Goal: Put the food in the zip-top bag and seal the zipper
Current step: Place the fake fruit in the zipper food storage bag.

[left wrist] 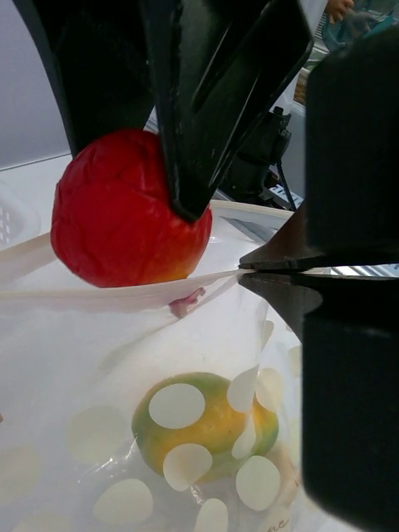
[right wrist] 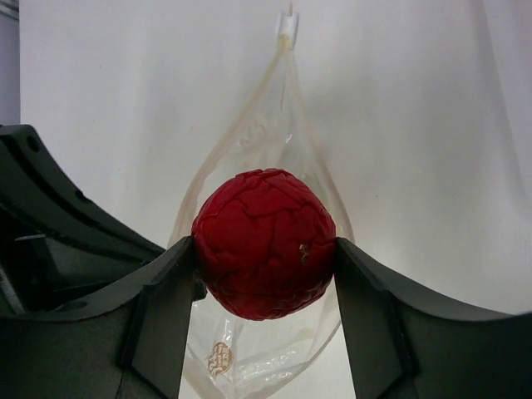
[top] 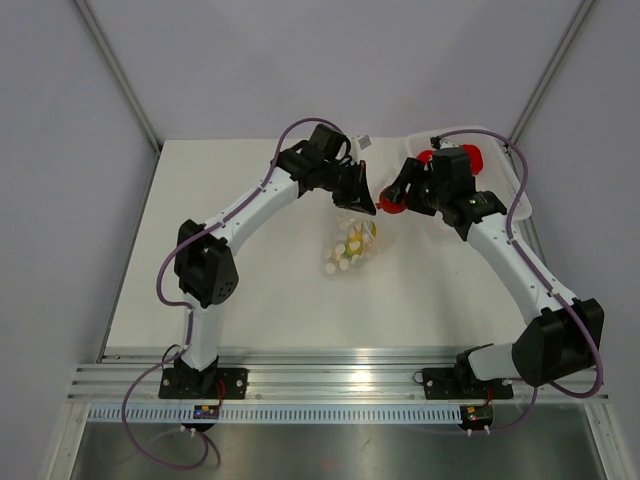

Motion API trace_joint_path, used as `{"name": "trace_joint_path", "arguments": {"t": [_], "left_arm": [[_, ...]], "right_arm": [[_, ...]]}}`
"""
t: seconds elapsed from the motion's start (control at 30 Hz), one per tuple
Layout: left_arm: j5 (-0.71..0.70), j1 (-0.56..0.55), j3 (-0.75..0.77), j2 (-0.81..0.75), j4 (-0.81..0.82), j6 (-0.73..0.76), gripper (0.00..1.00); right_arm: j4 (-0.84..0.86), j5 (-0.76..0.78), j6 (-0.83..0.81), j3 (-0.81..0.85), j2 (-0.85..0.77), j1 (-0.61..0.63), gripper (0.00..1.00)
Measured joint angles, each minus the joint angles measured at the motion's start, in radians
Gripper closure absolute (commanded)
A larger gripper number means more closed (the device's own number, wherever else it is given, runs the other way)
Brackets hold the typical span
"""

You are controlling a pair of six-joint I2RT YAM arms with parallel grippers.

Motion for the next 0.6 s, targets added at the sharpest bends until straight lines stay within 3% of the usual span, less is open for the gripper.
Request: {"name": "trace_joint_path", "arguments": {"t": [0.2, 0.37, 0.47, 0.6], "left_arm": [[0.027, 0.009, -0.013, -0.017, 0.022, -0.013, 1.0], [0.046, 0.013, -0.014, -0.03, 0.044, -0.027, 1.0], [0.054, 0.014, -0.014, -0.034, 0.048, -0.032, 1.0], [0.061, 0.018, -0.014, -0.037, 0.053, -0.041, 1.0]], "right_arm": [[-0.001, 0.028, -0.004, -0.002, 0.013, 0.003, 0.34], [-0.002, 0.028, -0.019, -0.001, 0.016, 0.008, 0.1], [-0.011, 0.028, -0.031, 0.0, 0.026, 0.014, 0.03], [-0.033, 0.041, -0.044, 0.0, 0.028, 0.021, 0.01]]}}
